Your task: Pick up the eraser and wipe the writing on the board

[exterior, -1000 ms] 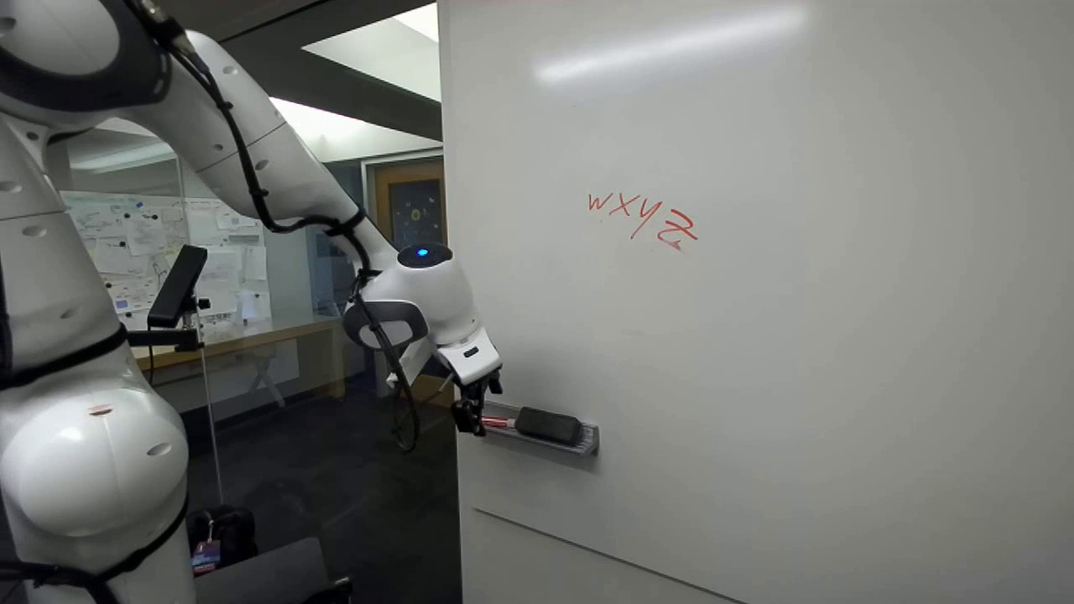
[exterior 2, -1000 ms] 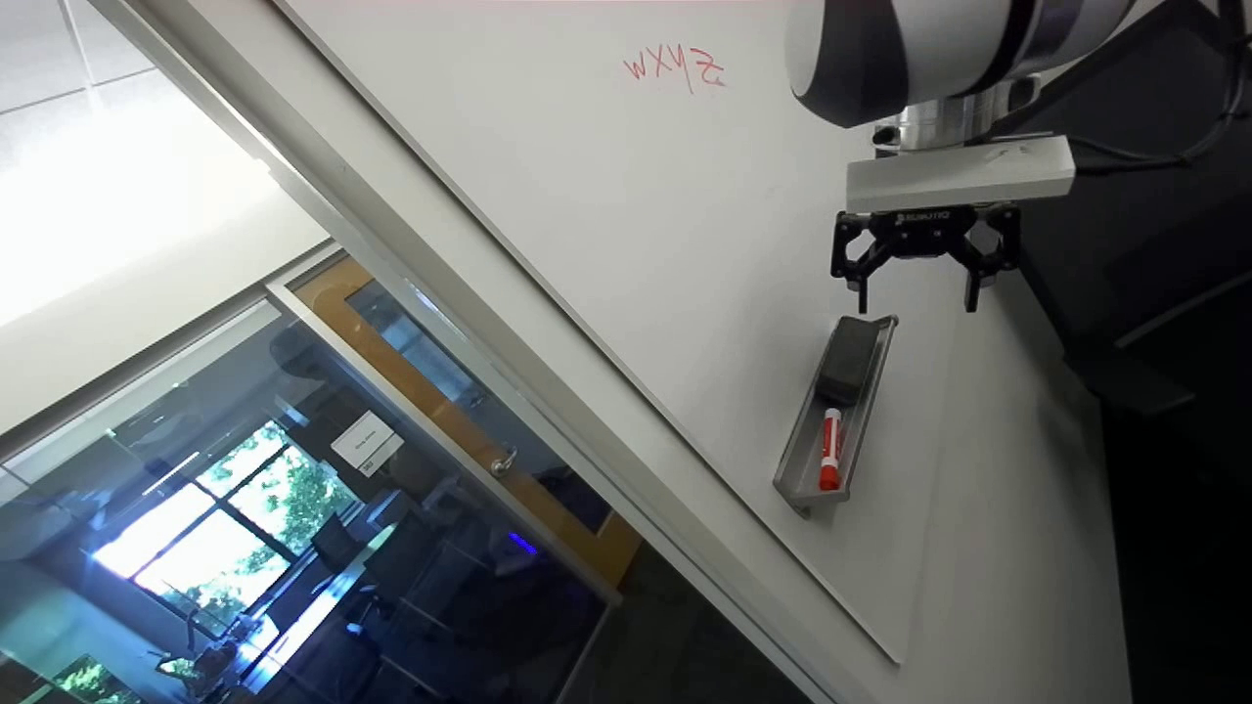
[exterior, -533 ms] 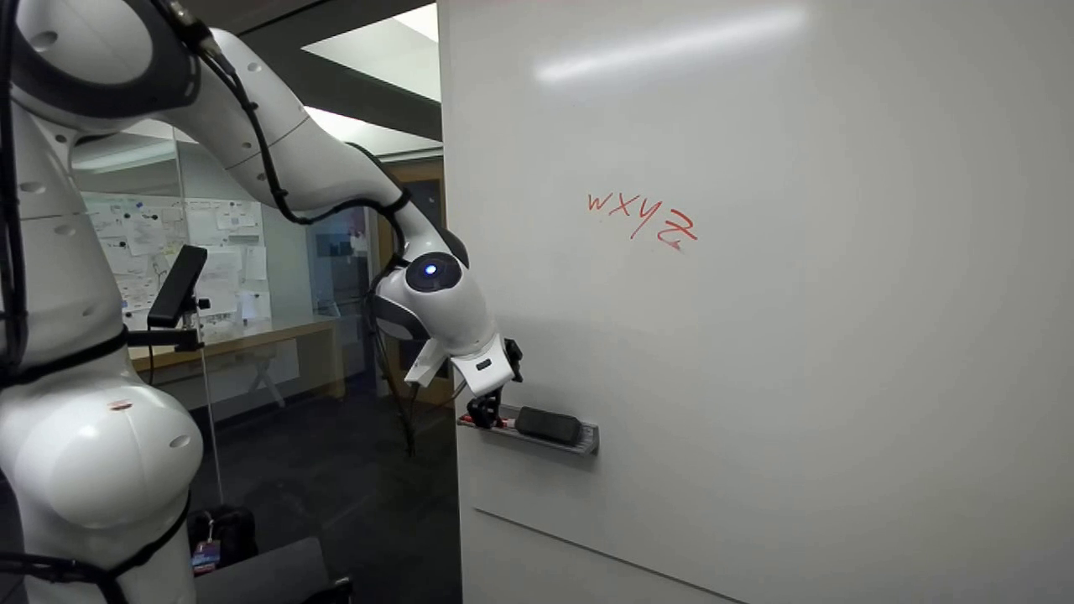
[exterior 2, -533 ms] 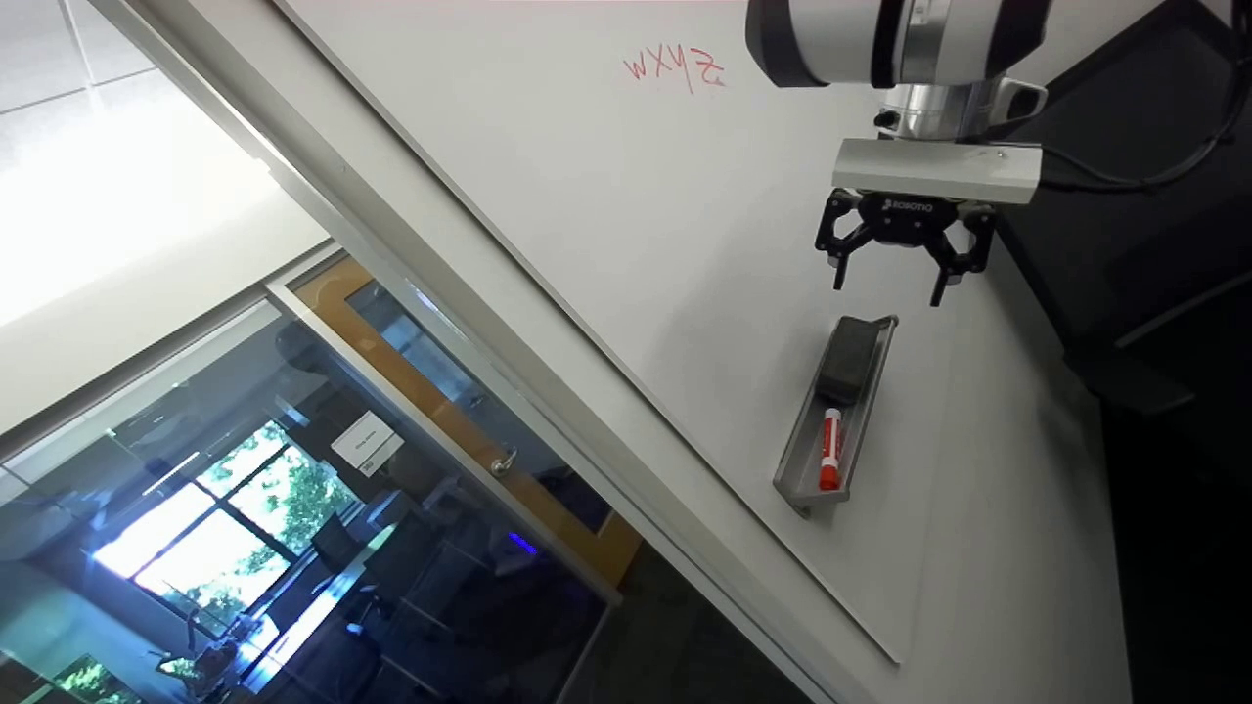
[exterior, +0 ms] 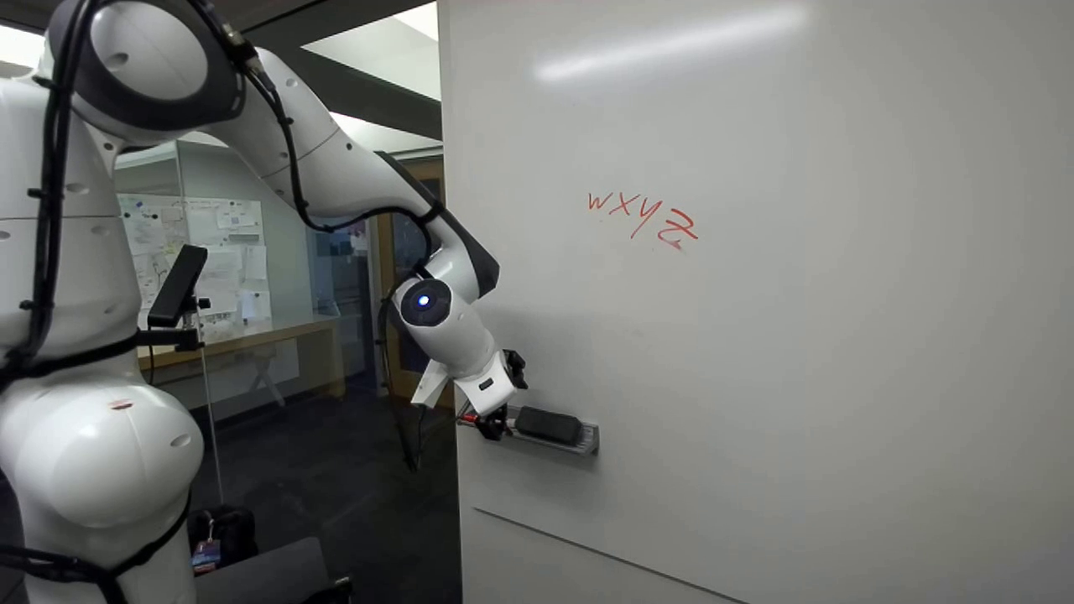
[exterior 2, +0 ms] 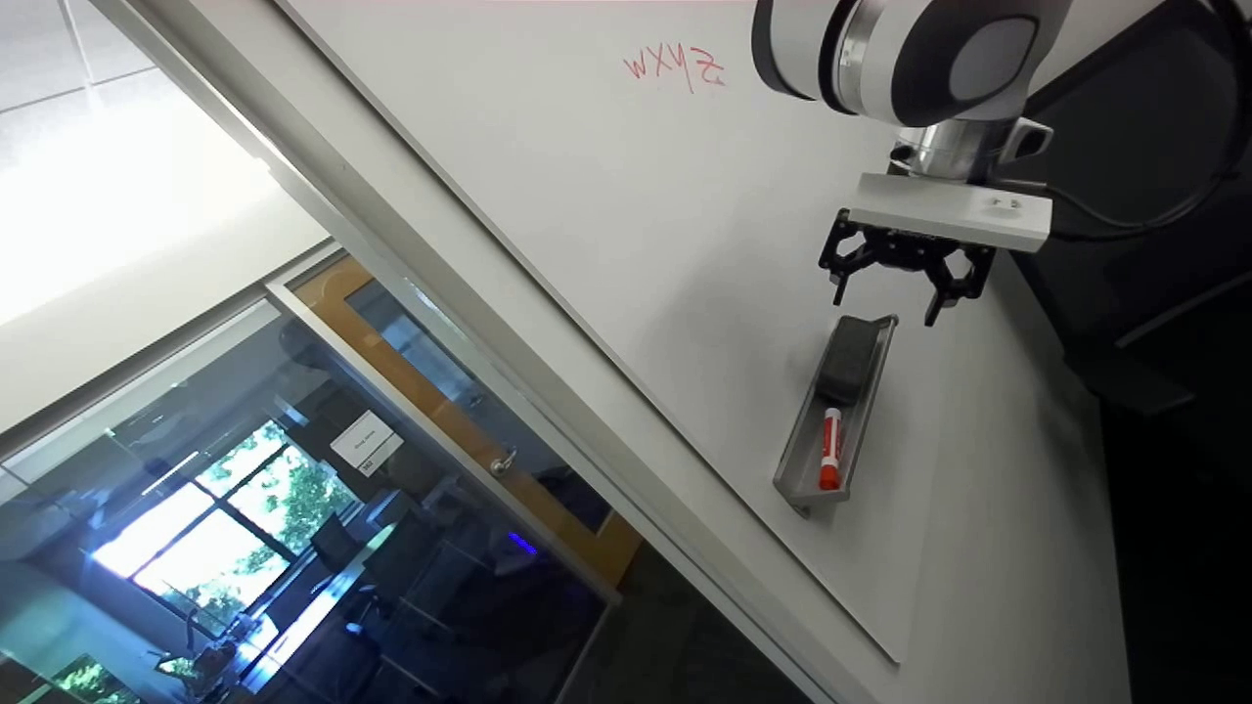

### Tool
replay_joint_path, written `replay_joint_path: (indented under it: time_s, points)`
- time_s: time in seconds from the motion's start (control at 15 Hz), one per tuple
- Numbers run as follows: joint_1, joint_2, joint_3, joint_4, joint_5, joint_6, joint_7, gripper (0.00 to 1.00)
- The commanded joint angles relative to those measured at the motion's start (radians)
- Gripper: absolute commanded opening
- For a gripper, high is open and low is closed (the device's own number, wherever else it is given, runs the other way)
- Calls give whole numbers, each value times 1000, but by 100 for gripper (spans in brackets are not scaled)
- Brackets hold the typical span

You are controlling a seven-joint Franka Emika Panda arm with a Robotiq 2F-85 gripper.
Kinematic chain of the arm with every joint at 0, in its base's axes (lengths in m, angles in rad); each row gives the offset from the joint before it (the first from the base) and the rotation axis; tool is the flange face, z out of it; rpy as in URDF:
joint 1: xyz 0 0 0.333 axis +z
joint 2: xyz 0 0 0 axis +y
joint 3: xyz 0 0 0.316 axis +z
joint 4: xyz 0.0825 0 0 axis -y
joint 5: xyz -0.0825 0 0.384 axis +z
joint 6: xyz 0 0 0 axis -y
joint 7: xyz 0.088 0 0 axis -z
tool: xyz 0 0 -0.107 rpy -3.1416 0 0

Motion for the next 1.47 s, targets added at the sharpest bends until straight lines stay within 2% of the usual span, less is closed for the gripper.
replay_joint_path:
  time_s: [0.0,0.2,0.6,1.2,1.4]
  points:
    - [0,1,0,0,-2,0,1,100]
    - [0,-2,-1,0,-3,0,1,100]
    - [17,61,29,62,75,98,14,100]
    - [29,168,33,205,190,189,-45,100]
    - [30,211,30,242,184,190,-39,95]
